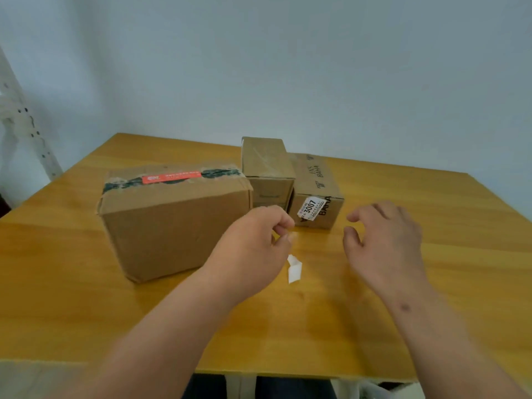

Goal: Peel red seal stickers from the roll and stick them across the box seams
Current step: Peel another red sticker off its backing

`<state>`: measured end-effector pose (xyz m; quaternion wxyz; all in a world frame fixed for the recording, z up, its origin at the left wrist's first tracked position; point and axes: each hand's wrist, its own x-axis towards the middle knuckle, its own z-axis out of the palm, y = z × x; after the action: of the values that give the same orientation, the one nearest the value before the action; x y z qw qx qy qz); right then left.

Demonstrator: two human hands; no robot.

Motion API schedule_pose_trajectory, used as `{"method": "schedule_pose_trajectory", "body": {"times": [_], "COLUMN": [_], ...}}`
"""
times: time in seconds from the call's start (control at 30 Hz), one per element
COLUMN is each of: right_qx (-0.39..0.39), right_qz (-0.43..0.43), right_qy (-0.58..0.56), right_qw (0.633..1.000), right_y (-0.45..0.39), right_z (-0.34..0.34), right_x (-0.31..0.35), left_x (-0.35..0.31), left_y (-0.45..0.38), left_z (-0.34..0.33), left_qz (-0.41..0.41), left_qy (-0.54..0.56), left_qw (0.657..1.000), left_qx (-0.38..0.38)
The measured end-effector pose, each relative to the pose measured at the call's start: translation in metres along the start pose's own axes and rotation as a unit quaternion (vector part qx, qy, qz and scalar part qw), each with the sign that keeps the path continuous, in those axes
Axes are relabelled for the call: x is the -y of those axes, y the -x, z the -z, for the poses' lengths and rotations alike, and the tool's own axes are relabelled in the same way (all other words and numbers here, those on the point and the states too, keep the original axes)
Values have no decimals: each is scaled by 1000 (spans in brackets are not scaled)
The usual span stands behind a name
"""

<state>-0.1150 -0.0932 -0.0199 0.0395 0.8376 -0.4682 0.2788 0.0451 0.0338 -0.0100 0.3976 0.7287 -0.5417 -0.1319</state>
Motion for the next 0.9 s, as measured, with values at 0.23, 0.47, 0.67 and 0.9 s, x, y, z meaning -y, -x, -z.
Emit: {"method": "schedule_pose_trajectory", "body": {"times": [0.23,0.47,0.67,0.9], "right_qx": [72,62,89,116], "right_qz": [-53,16,35,49], "right_qy": [100,15,-78,-137], "right_qw": [991,998,992,982], "right_y": [2,3,1,2], "right_z": [0,-8,-1,4], "right_x": [-42,-55,-66,-78], "left_x": [-14,-20,-33,-39], "left_y": [-26,-42,-58,-66], "left_z": [-51,-82,-103,-119], "left_qz": [47,62,29,51], "left_qy": [67,81,85,128], "left_qw": [989,985,985,982], "left_qx": [121,140,148,130]}}
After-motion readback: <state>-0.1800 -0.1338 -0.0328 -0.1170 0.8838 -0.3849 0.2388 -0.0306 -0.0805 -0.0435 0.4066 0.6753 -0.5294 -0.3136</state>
